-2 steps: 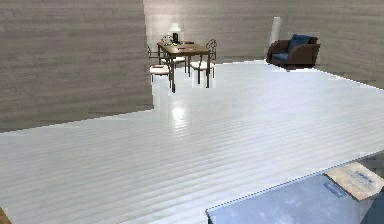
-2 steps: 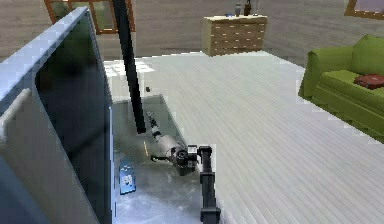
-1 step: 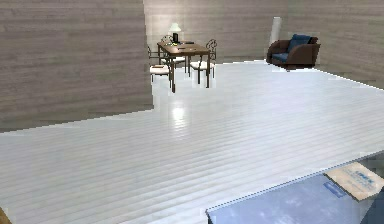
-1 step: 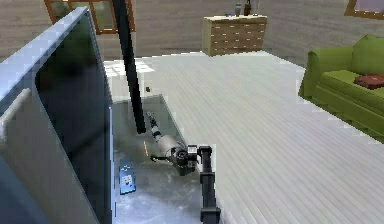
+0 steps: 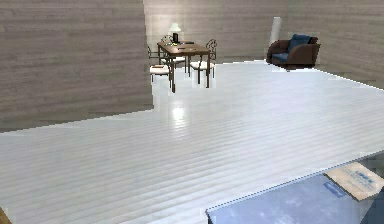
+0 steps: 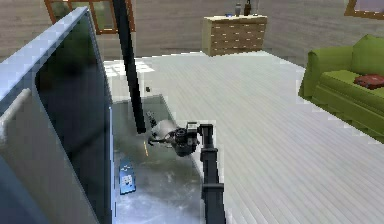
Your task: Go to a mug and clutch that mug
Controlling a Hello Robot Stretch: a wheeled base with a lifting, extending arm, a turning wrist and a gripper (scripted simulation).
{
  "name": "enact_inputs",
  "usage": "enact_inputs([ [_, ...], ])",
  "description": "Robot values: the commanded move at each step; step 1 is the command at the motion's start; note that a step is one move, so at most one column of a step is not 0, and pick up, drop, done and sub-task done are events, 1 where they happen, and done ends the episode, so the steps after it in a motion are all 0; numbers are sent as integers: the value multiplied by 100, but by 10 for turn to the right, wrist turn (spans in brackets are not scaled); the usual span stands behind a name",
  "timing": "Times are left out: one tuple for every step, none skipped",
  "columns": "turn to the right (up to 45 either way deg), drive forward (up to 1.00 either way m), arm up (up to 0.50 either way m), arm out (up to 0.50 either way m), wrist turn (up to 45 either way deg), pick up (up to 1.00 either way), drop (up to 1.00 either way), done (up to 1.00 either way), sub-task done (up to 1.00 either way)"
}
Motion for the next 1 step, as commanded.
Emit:
enact_inputs([
  [0,0,0,0,0,0,0,100,0],
])
